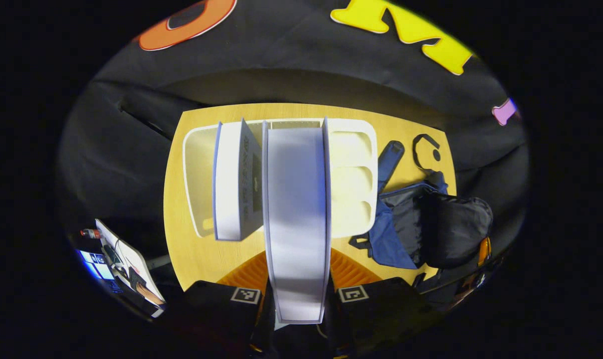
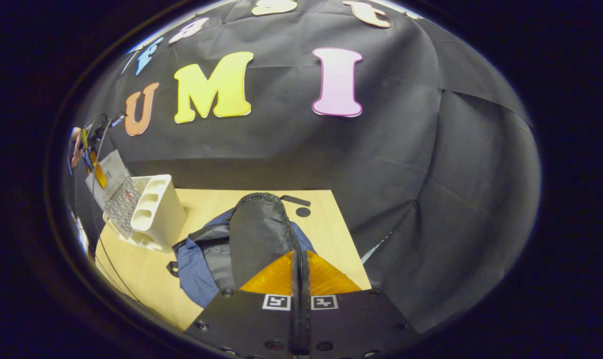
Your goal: Open the schoolbag, grab two books from the bookshelf and put them into the schoolbag.
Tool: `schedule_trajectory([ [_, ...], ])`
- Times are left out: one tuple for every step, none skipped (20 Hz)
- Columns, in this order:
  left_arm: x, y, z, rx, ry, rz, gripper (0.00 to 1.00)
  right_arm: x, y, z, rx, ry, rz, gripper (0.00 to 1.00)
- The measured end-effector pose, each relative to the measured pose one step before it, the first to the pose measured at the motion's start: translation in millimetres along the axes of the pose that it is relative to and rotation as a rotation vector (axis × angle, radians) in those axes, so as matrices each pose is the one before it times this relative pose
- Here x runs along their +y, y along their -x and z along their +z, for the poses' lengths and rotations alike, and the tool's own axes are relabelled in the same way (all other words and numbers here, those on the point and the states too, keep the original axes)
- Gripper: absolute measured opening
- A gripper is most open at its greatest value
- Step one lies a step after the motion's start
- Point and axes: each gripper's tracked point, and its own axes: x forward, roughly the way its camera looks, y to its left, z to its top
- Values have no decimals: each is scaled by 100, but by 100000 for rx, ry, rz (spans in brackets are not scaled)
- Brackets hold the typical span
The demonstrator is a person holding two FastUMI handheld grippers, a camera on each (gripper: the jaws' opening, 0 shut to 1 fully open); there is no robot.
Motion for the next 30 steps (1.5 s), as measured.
schedule_trajectory([
  [-154,1557,-813,-1578,-242,-1599,46,123,101,-17,-204,-135,326,0],
  [-93,1234,-652,-1985,-279,-1873,42,51,53,-12,-164,81,134,2],
  [-76,1365,-706,-2512,316,-1800,42,90,68,-66,-138,145,125,2],
  [-89,1327,-686,-2460,652,-2157,42,94,82,-18,-19,185,-5,2],
  [-301,1132,-551,-2214,954,-2600,42,224,44,-92,-6,-88,168,2],
  [-253,1134,-836,-1624,-5,-2772,42,256,100,59,-96,-358,393,2],
  [-453,608,-737,-2010,940,-3680,42,133,130,30,-94,-143,96,2],
  [-1057,303,-860,-1545,2979,-5005,42,97,92,37,-199,-168,64,2],
  [-1144,73,-513,-1676,3717,-6093,42,136,47,-38,155,127,70,2],
  [-1157,-242,-522,-1005,3297,-6204,42,96,166,11,-30,214,44,0],
  [-635,-418,-455,-1756,2690,-5292,42,180,162,-110,115,458,34,0],
  [-268,-516,-491,-1560,2547,-4171,42,114,203,-36,-226,587,-137,0],
  [-271,-745,-482,-2199,2634,-3999,42,152,-3,-112,-36,1041,-373,0],
  [-176,-806,-631,-1619,3010,-3960,42,208,152,-266,308,1258,-100,0],
  [-300,-1019,-858,-1484,3953,-4957,42,341,2,-243,9,1269,-148,0],
  [-112,-808,-1081,-200,2974,-3736,42,134,2,-199,311,1603,-204,0],
  [103,-1155,-1435,839,2900,-3024,42,191,21,-173,199,1623,-164,0],
  [345,-1191,-1475,684,1849,-1716,41,67,83,23,-25,1508,-158,0],
  [491,-1144,-1243,440,1364,-1417,41,0,-55,20,28,1283,-322,0],
  [394,-1200,-1260,420,883,-1521,41,-144,-137,-15,39,814,-315,0],
  [92,-1319,-1108,72,1186,-1900,41,-121,-102,-71,399,645,-381,0],
  [-82,-1161,-1163,207,1213,-2222,41,-56,30,174,-224,-370,46,0],
  [-315,-1292,-929,-275,1101,-2281,41,-37,295,52,270,-299,-56,2],
  [-214,-1339,-906,-705,536,-2333,41,-93,-58,49,349,341,60,0],
  [-373,-1244,-689,-552,1,-2231,41,4,-123,27,263,92,69,0],
  [-310,-1177,-706,-933,-552,-1686,41,41,-39,221,181,-294,443,0],
  [-211,-1461,-347,-1233,-1481,-736,41,-126,59,70,99,-425,376,0],
  [86,-1534,-237,-1277,-1335,527,41,-98,45,102,35,-512,409,0],
  [185,-1467,-180,-804,-840,798,41,-24,124,73,181,-582,620,0],
  [80,-1607,-387,154,-384,796,41,-126,8,152,193,-634,570,0],
])
